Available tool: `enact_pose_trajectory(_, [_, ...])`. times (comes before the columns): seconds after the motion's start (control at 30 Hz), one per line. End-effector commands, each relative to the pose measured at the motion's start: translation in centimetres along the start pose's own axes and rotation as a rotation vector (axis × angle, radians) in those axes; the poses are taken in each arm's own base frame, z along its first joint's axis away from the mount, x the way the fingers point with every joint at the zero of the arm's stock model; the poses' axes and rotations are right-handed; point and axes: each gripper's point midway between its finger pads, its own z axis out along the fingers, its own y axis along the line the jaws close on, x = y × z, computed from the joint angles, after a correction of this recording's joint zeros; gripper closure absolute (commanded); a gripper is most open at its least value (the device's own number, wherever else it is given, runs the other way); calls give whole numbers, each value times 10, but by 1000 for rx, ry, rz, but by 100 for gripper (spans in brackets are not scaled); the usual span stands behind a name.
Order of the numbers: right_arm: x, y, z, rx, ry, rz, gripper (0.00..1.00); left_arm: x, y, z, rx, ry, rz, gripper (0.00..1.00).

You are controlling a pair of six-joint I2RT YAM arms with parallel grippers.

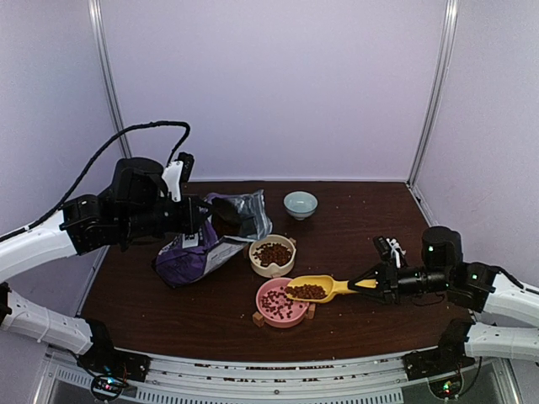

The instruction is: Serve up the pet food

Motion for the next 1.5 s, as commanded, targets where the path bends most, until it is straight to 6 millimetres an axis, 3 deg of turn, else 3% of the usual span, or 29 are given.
enact_pose_trajectory(0.0, [-8,11,-6,26,-19,-71,88,-25,-9,-9,43,-78,-11,100])
enact_pose_trajectory(0.93, [-24,30,-15,179,16,-204,88,-22,-14,-8,66,-60,13,100])
enact_pose_trajectory(1.47, [-31,41,-4,243,66,-296,87,-26,-13,-10,52,-63,42,100])
